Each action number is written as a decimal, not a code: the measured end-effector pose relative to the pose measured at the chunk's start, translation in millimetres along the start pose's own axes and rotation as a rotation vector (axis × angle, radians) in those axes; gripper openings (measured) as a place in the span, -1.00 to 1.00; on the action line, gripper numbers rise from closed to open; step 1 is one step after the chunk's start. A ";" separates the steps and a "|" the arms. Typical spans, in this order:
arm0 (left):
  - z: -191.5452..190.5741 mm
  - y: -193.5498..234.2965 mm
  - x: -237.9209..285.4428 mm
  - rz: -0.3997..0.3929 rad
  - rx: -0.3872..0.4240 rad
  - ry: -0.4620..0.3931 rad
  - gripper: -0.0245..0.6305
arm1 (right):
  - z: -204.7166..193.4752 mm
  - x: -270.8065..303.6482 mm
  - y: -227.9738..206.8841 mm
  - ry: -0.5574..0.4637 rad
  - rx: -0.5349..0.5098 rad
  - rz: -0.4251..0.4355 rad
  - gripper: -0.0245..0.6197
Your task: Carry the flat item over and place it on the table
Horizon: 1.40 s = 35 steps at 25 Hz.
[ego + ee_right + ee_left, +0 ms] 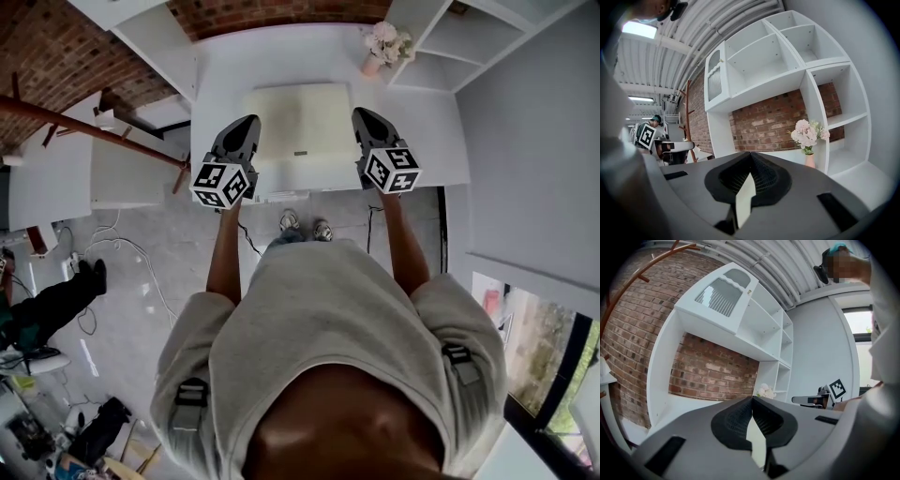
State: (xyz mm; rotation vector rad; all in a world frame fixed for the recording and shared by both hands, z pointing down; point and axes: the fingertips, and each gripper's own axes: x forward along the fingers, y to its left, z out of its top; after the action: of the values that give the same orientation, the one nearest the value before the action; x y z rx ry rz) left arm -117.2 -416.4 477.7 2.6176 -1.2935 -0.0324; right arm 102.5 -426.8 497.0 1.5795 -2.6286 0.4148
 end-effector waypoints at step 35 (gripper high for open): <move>-3.9 15.3 -16.8 0.075 -0.025 -0.010 -0.87 | 4.8 -15.3 -6.7 -0.001 -0.019 -0.055 -0.84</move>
State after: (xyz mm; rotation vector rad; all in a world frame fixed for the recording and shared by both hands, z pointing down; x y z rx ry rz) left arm -139.0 -411.4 483.3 2.5493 -1.3839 -0.0493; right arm 116.1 -417.8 491.1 1.6429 -2.5748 0.3848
